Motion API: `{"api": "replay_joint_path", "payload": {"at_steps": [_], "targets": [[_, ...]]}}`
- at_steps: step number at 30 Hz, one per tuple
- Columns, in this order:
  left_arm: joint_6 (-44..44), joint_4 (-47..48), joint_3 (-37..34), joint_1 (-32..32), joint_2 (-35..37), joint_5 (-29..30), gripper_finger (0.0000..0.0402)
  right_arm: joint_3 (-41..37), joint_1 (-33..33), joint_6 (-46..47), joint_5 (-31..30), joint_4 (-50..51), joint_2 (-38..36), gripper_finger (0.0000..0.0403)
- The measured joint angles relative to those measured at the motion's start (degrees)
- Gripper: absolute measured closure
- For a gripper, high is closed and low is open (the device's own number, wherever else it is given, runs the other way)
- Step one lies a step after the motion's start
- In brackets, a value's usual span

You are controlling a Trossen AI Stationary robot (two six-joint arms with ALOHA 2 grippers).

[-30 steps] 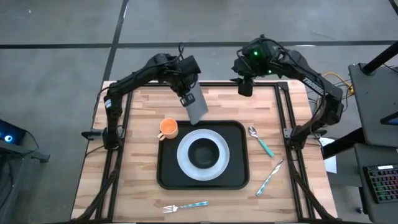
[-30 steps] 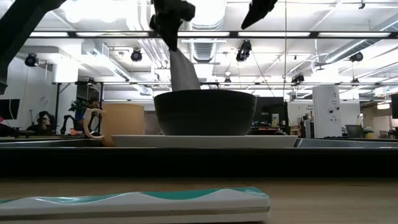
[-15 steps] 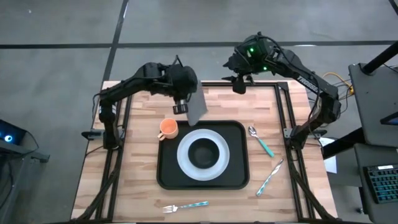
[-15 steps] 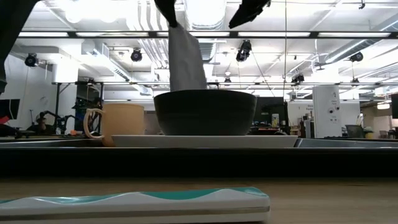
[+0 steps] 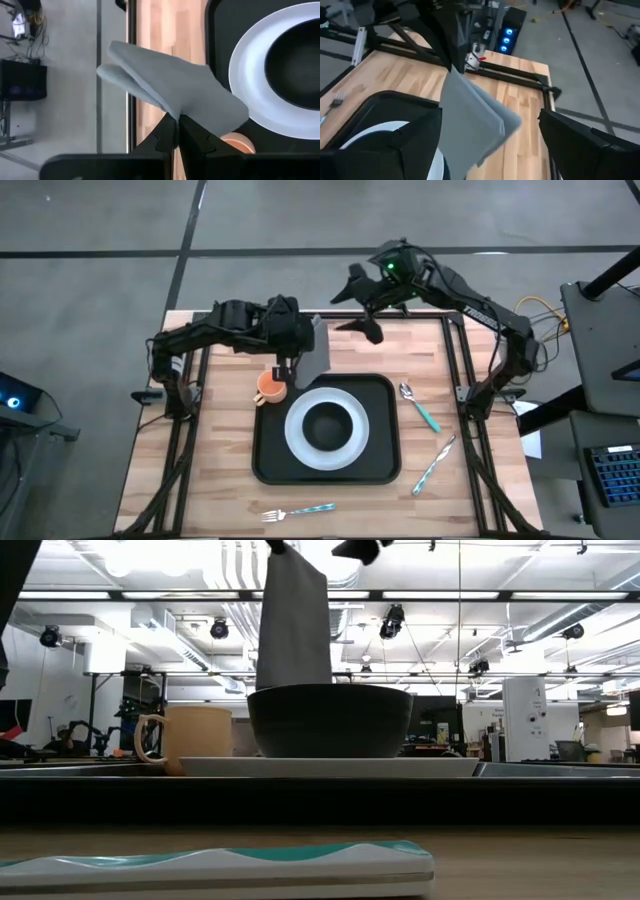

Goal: Set up tray
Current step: Put the gray napkin on the black serving tray to the right of the white plate

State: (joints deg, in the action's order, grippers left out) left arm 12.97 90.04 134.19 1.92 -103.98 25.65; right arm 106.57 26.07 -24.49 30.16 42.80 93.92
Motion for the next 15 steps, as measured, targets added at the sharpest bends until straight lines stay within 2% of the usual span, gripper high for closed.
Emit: {"api": "replay_joint_path", "payload": {"at_steps": [10, 12, 15], "targets": [[0.25, -0.01, 0.0, -3.22, 0.15, 0.12, 0.0401, 5.61, -3.61, -2.46, 0.17, 1.58, 5.64, 0.0087], [1.25, 0.0, 0.0, -4.59, 0.15, 0.15, 0.0401, 5.61, -3.49, -1.73, 2.09, 2.03, 5.57, 0.0087], [1.96, -0.02, 0.0, -6.79, 0.15, 0.29, 0.0401, 5.51, -4.19, -1.22, 8.07, 3.14, 5.56, 0.0087]]}}
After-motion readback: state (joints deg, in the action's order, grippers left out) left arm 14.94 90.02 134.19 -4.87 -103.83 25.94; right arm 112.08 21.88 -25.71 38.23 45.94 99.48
